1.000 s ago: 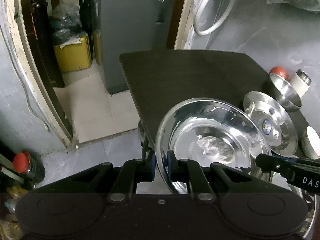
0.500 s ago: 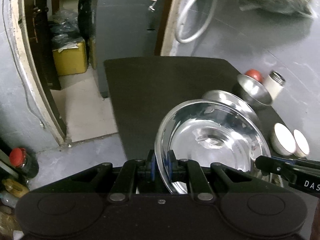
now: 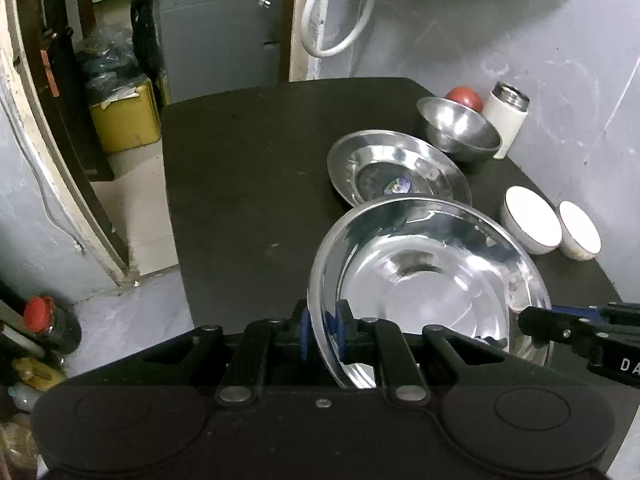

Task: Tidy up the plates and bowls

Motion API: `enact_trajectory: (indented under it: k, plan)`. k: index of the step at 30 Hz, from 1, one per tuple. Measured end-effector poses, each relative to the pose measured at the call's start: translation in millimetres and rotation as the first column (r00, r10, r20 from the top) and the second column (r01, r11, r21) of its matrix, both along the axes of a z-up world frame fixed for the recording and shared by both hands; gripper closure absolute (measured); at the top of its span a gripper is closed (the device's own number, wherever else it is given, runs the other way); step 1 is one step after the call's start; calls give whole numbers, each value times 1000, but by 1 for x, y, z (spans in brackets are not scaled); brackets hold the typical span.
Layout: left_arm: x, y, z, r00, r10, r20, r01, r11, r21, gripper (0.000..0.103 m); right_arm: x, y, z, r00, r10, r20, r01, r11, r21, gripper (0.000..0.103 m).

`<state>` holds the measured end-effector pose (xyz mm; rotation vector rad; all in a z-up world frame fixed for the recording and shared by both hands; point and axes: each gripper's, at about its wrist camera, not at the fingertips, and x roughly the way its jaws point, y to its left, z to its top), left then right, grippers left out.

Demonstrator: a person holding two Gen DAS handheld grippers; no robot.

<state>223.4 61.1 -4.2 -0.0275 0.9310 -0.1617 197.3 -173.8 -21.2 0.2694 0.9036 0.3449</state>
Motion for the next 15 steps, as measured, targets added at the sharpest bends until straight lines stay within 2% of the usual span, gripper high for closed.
enact_trajectory:
  k: [15]
  plan:
    - [4,-21,-15,1000,-12,-29,15,996,83,87,-4,5,-11,999,35,-26,-37,995,-93,83]
